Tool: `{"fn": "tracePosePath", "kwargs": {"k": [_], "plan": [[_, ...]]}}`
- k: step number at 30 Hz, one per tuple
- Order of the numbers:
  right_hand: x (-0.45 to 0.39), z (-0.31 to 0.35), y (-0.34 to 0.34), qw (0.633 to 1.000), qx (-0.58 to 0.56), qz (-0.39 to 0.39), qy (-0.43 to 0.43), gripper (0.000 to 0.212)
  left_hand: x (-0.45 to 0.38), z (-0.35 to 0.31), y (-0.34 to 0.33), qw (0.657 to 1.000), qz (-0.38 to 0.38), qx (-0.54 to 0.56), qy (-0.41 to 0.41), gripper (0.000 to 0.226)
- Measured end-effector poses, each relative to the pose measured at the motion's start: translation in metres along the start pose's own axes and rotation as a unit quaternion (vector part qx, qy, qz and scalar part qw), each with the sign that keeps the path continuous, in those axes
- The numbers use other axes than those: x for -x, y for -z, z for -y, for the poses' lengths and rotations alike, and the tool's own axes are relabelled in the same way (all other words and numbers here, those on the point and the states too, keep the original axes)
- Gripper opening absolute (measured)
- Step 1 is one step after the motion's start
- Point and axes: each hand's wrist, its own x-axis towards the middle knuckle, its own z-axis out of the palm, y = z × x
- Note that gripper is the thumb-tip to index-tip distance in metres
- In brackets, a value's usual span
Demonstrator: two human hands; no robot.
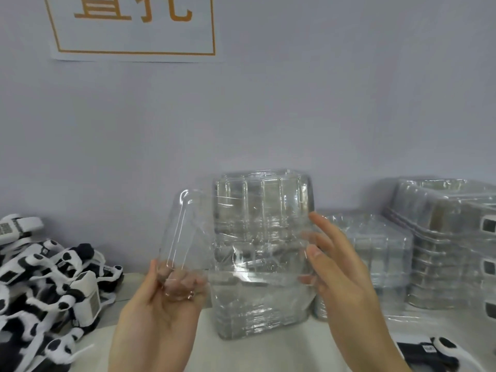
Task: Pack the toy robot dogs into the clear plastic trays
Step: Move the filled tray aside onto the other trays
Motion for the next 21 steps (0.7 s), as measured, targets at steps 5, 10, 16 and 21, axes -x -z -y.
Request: {"fn": "tracePosePath", "kwargs": {"k": [5,10,16,21], "plan": [[-0.002,0.004,0.007,1.000,-0.011,-0.004,-0.022,0.048,0.016,-0.005,-0.014,0.985,-0.017,-0.165,-0.049,0.009],[-0.003,0.014,0.023,0.990,0.056,0.072,-0.107,0.035,0.020,-0.044,-0.008,0.958,-0.033,-0.285,0.023,0.042],[0.009,0.023,0.010,0.892,0.260,0.284,-0.238,0.085,0.023,-0.049,0.008,0.854,-0.064,-0.494,0.150,0.045],[0.013,-0.005,-0.007,0.800,0.363,0.383,-0.285,0.105,0.017,-0.045,0.063,0.792,-0.109,-0.566,0.200,0.018]]}}
